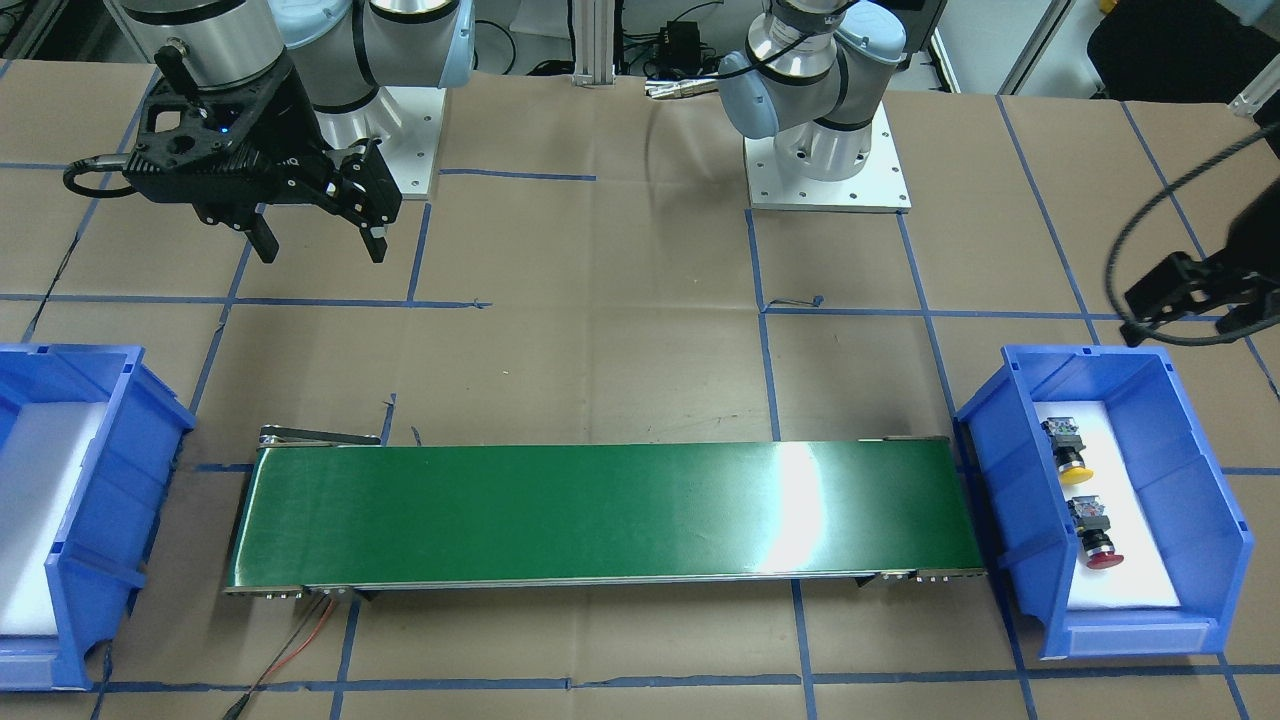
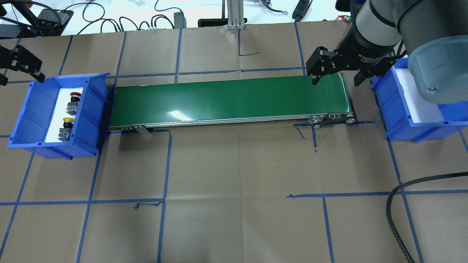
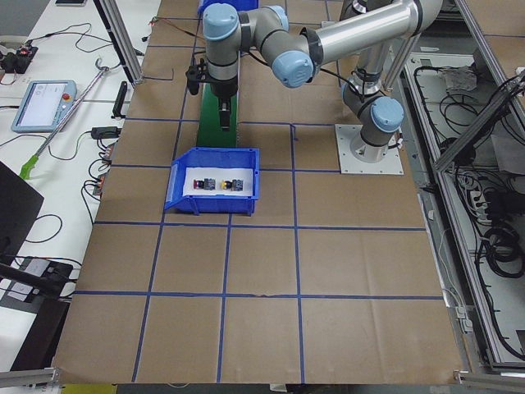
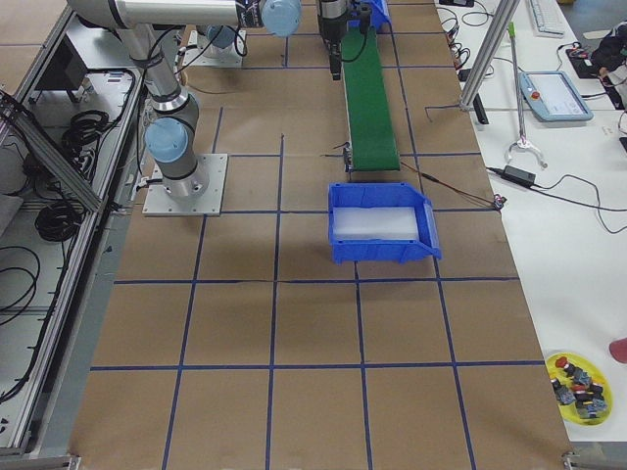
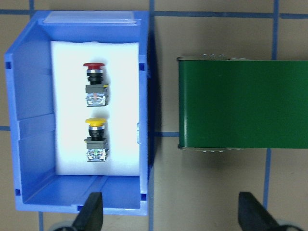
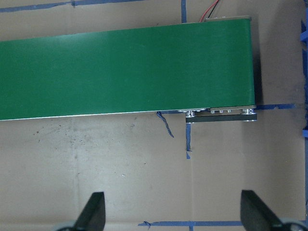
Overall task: Transport two buttons from left to right
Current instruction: 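Move the left gripper over the blue bin toward the yellow button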
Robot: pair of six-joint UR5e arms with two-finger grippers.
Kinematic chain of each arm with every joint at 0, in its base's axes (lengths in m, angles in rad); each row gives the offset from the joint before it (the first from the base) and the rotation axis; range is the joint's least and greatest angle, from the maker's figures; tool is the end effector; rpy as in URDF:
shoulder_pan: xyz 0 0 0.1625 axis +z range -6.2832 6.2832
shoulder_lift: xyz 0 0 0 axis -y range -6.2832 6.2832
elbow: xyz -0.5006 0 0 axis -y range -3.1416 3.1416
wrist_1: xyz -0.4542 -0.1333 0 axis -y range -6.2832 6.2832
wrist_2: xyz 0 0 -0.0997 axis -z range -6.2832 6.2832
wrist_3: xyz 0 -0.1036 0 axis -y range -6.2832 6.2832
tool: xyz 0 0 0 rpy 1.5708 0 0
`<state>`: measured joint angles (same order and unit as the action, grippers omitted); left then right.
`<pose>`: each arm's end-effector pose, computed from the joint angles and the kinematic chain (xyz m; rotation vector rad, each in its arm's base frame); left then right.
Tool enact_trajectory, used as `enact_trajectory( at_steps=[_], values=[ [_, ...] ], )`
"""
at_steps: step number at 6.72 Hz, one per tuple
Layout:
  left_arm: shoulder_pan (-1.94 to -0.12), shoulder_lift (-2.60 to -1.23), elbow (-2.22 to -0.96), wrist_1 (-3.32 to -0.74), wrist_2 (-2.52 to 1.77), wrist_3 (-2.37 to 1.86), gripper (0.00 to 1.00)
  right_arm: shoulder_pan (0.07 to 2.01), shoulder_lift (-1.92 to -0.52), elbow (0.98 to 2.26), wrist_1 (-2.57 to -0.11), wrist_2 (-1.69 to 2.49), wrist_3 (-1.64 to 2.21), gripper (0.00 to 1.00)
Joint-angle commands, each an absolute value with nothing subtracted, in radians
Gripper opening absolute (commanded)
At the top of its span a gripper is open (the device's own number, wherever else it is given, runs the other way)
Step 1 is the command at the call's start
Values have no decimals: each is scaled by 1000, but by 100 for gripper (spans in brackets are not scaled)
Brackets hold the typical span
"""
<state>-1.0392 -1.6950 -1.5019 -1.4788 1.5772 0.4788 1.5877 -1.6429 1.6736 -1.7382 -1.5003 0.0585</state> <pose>0.1994 -0.6008 0.5343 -0.0825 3.1168 -0.0452 0.1495 -0.5283 0.5591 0.0562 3.0588 -0.2052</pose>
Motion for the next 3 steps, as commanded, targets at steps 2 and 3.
enact_trajectory(
  at_steps=[2,3],
  values=[
    [-963,-1726,-1558,-1424,1574,569,100,1589,-1643,1674,-1736,-1502,58,100],
    [-966,-1749,-1600,-1366,1574,586,100,1588,-1643,1674,-1735,-1500,58,100]
  ],
)
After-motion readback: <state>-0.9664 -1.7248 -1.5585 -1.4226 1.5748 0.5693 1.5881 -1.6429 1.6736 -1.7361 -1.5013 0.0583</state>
